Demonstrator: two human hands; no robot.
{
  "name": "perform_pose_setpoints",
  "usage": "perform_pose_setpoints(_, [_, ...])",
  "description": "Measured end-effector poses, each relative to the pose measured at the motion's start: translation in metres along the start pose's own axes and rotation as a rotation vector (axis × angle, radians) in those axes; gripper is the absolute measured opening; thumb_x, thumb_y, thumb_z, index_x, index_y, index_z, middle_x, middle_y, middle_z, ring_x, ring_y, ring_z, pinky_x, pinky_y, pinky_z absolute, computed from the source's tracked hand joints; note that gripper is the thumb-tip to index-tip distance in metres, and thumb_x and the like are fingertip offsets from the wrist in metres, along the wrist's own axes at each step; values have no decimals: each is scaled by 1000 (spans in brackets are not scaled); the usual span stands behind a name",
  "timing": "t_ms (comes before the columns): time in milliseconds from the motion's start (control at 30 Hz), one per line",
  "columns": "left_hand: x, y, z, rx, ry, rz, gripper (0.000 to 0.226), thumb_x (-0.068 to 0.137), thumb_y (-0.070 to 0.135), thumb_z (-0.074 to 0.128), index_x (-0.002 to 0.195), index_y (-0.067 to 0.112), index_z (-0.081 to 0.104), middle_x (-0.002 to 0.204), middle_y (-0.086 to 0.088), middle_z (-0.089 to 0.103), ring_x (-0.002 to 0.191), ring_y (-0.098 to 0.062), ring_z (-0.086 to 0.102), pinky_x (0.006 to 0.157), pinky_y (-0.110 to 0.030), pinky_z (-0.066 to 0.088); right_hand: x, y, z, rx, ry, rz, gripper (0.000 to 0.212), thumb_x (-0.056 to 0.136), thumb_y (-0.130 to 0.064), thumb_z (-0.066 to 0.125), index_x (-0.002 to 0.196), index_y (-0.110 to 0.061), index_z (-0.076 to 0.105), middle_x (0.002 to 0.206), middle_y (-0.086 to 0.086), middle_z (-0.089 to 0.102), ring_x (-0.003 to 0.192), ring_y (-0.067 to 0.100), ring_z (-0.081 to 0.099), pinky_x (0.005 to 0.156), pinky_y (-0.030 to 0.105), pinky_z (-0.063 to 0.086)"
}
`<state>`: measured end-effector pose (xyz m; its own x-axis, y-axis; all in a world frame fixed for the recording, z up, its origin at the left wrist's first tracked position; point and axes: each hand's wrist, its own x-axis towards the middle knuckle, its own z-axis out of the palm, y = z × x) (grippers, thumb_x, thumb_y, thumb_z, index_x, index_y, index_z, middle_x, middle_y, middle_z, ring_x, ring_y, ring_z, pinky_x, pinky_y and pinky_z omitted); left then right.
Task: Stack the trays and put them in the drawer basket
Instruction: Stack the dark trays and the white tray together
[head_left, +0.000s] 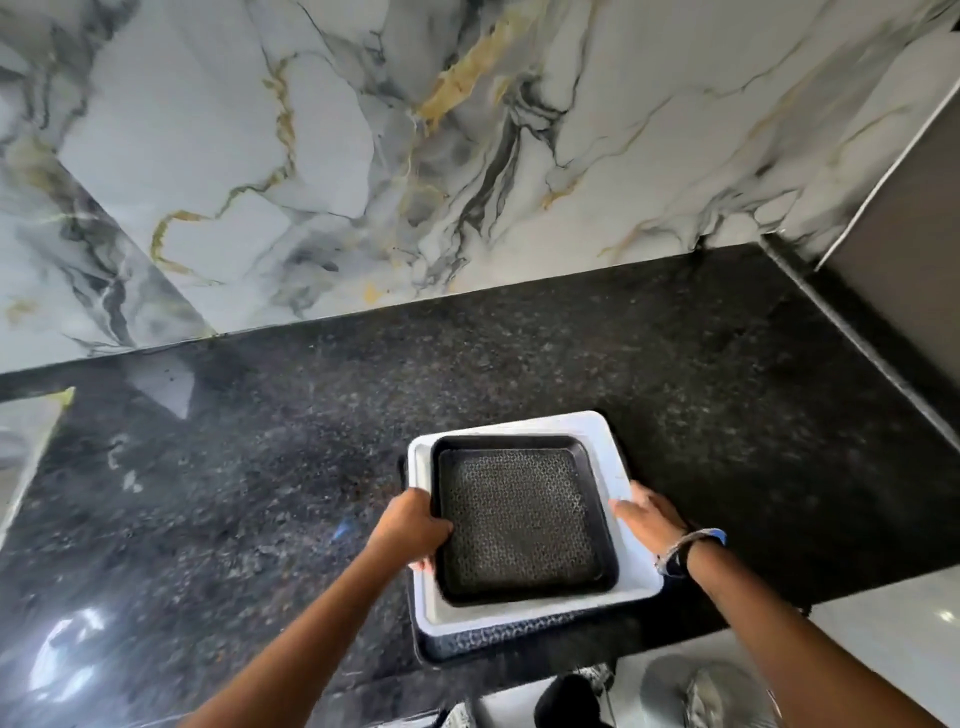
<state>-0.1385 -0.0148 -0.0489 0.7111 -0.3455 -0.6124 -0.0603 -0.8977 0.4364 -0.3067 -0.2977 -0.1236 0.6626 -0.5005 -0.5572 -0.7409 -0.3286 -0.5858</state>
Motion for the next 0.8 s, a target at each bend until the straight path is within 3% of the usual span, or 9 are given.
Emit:
perform_pose_setpoints(100, [3, 5, 7, 170, 81, -20, 18, 76, 20, 61, 87, 7, 60, 95, -17, 74, 93, -34, 72, 74, -36, 58, -3, -3, -7, 0, -5, 34, 63, 89, -59, 46, 132, -13, 53, 139, 8, 55, 129, 25, 51, 111, 45, 37])
perform_pose_setpoints(167, [4, 6, 19, 253, 152, -11, 28, 80, 18, 60, 105, 8, 65, 110, -14, 72, 103, -33, 69, 80, -38, 56, -5, -6, -6, -50, 42, 41, 61, 90, -58, 43, 132, -15, 54, 140, 9, 55, 128, 26, 51, 111, 42, 37])
perform_pose_setpoints(333, [-12, 4, 40, 349, 222, 23, 32, 90, 8, 43, 116, 5, 62, 117, -15, 68, 109, -34, 66, 85, -42, 54, -24, -5, 3, -131, 231, -15, 41, 92, -51, 45, 92, -12, 59, 102, 14, 68, 99, 33, 62, 87, 40, 48])
perform_pose_setpoints(433, [-25, -6, 43, 189, 172, 71, 22, 86, 16, 58, 101, 2, 66, 106, -17, 72, 99, -34, 70, 81, -40, 56, -43, -4, 11, -65, 455, -78, 32, 89, -39, 56, 95, -9, 63, 96, 18, 69, 95, 35, 64, 82, 41, 51])
perform_pose_setpoints(500, [-37, -14, 45, 28, 121, 130, 23, 83, 25, 67, 82, 2, 70, 86, -16, 77, 77, -28, 75, 68, -35, 61, -63, -5, 19, 14, 639, -178, 43, 84, -39, 50, 97, -2, 66, 97, 24, 68, 94, 38, 63, 82, 43, 51])
perform_pose_setpoints(567, [-47, -24, 49, -273, 103, 192, 26, 83, 28, 70, 68, 7, 68, 65, -12, 74, 45, -19, 68, 48, -32, 59, -87, 0, 31, 34, 784, -315, 48, 80, -40, 41, 92, -1, 68, 92, 24, 67, 85, 39, 64, 76, 41, 51])
perform_pose_setpoints(633, [-64, -39, 58, -580, 115, 273, 21, 86, 29, 69, 72, 14, 67, 61, -6, 71, 38, -16, 61, 42, -33, 55, -121, 15, 53, 61, 875, -428, 35, 84, -32, 44, 88, -6, 66, 87, 17, 65, 77, 35, 63, 72, 36, 48])
perform_pose_setpoints(733, [-87, -76, 69, -745, 433, 387, 21, 86, 44, 64, 78, 24, 68, 69, 6, 72, 59, -15, 66, 55, -25, 56, -174, 55, 120, 90, 882, -478, 19, 86, -25, 46, 87, -15, 62, 88, 6, 59, 80, 28, 59, 73, 31, 43])
perform_pose_setpoints(800, [-92, -116, 72, -422, 625, 364, 42, 86, 60, 53, 104, 25, 68, 102, 7, 74, 95, -15, 68, 87, -26, 55, -201, 81, 182, -31, 715, -470, 22, 85, -31, 49, 92, -16, 63, 95, 4, 61, 89, 27, 61, 77, 31, 48])
